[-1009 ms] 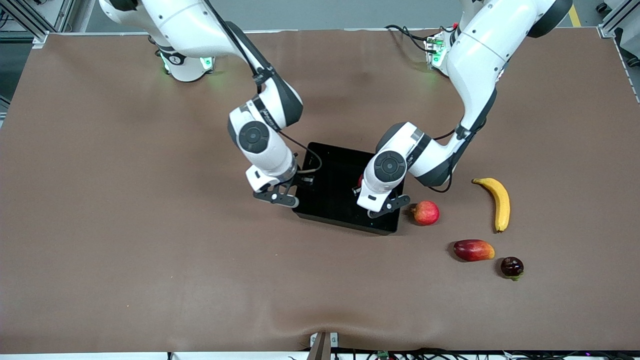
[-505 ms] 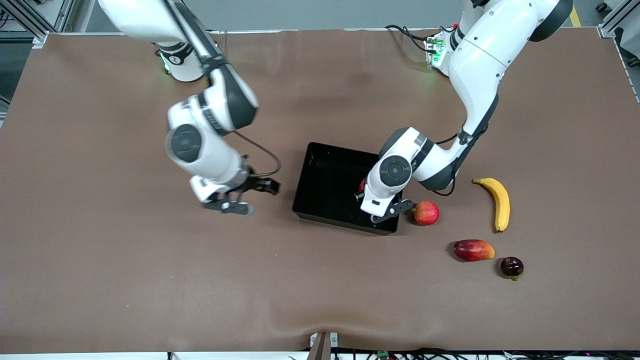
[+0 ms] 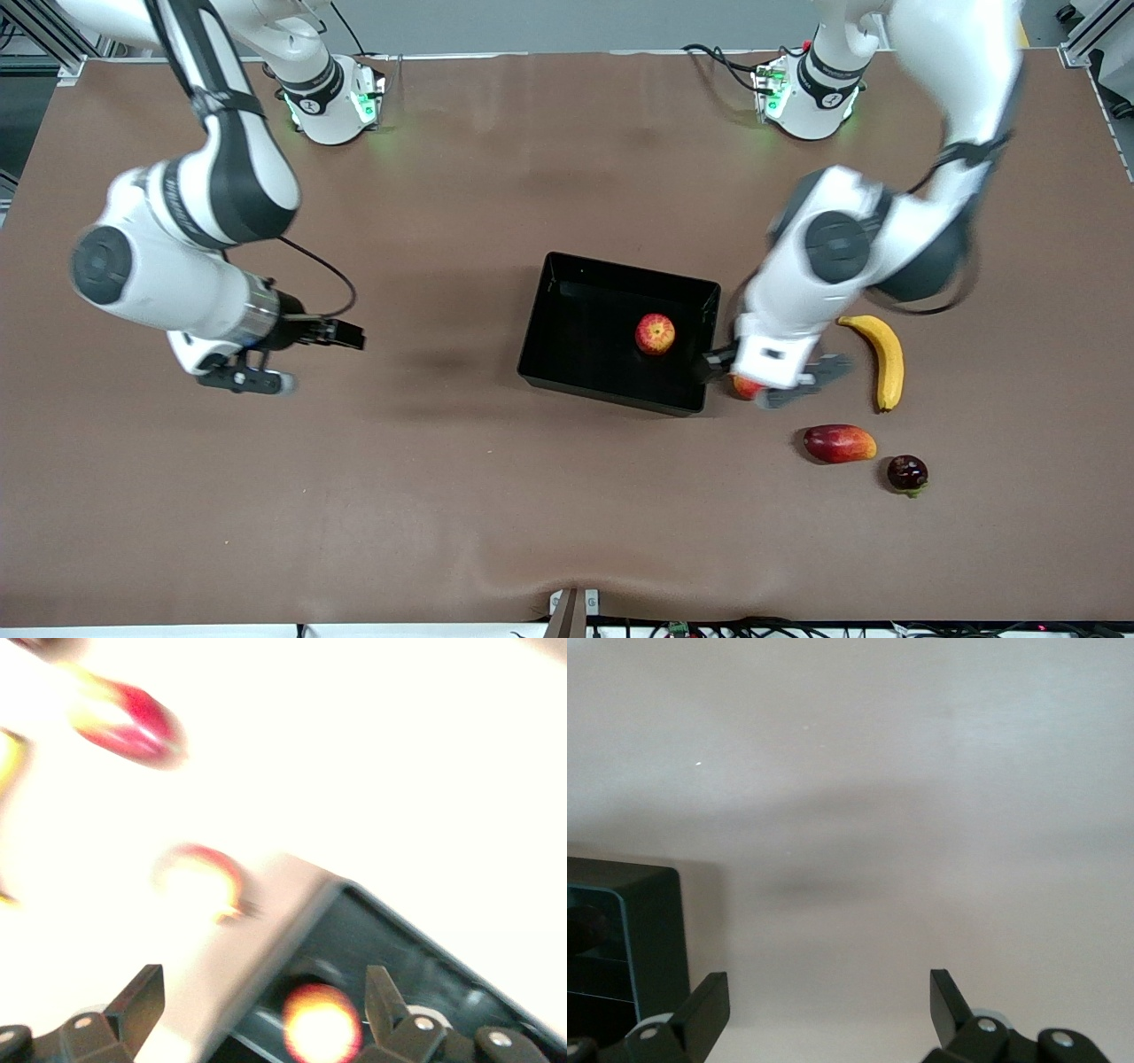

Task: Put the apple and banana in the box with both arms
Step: 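Withdraw the left gripper from the box while the right gripper returns to rest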

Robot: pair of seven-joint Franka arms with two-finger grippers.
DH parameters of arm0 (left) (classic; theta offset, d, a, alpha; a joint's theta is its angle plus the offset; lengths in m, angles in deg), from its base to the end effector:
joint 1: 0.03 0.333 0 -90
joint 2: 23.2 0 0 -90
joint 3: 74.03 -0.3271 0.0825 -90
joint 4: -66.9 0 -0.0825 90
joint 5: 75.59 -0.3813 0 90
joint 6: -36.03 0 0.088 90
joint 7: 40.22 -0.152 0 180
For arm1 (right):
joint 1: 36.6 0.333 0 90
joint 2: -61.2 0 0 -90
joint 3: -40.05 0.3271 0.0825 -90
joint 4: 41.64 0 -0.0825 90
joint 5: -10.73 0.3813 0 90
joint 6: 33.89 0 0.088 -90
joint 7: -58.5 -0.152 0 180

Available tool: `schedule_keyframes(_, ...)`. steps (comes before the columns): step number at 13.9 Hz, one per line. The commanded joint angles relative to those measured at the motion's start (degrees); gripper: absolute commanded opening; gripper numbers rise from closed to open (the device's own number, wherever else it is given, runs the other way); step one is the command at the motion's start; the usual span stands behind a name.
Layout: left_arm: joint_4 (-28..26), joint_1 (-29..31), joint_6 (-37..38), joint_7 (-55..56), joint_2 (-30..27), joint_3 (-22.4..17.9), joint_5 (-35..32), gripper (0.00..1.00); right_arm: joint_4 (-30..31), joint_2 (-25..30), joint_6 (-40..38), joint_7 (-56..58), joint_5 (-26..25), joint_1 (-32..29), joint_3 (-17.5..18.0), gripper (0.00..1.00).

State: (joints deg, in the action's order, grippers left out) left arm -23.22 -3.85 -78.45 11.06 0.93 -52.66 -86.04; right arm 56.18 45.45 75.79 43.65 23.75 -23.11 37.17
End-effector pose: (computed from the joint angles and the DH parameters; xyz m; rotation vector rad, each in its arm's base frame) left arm 0.6329 -0.2466 0.3806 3.0665 0.6452 0.0606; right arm 0.6134 0.1430 0.3935 -2.9502 0.2315 0.1615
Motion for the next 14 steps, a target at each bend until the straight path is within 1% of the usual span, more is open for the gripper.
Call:
schedule_keyframes(1,-3.9,9.8,5.0,-10.6,-1.9,0.6,-0.5,1.00,3.3,5.5,-3.9,0.3,-2.9,-3.3,1.1,1.00)
schedule_keyframes(3,-6.9,15.9,3.7,-17.5,-0.9,0.5,-2.0,1.00,3.3,7.8,-6.7,1.2,-3.5,-5.2,1.1,1.00)
schedule_keyframes(5,-13.0,20.2,-2.3,-20.2,-0.5,0.5,-4.5,1.00,3.3,9.6,-8.2,3.0,-4.2,-7.2,1.1,1.00)
schedule_keyframes(6,-16.5,20.8,-6.1,-20.3,-0.5,0.4,-4.9,1.00,3.3,10.4,-9.3,3.0,-4.4,-7.7,1.0,1.00)
schedule_keyframes(8,-22.3,23.5,-13.2,-20.3,-0.2,0.4,-8.2,1.00,3.3,12.4,-11.0,3.2,-7.7,-8.6,1.0,1.00)
schedule_keyframes(9,-24.5,24.6,-16.1,-20.3,0.1,0.4,-11.1,1.00,3.3,13.3,-11.7,4.1,-8.8,-8.9,1.0,1.00)
schedule_keyframes(11,-26.1,26.7,-18.8,-20.3,1.8,0.4,-14.7,1.00,3.2,14.3,-12.6,6.8,-9.0,-10.6,1.0,1.00)
schedule_keyframes(13,-26.2,26.9,-19.8,-20.3,3.5,0.4,-15.0,1.00,2.4,15.0,-14.3,9.1,-8.9,-11.6,1.0,1.00)
schedule_keyframes(14,-26.2,27.0,-20.6,-20.3,4.5,0.4,-15.0,1.00,0.9,15.3,-16.7,9.2,-9.0,-11.9,0.9,1.00)
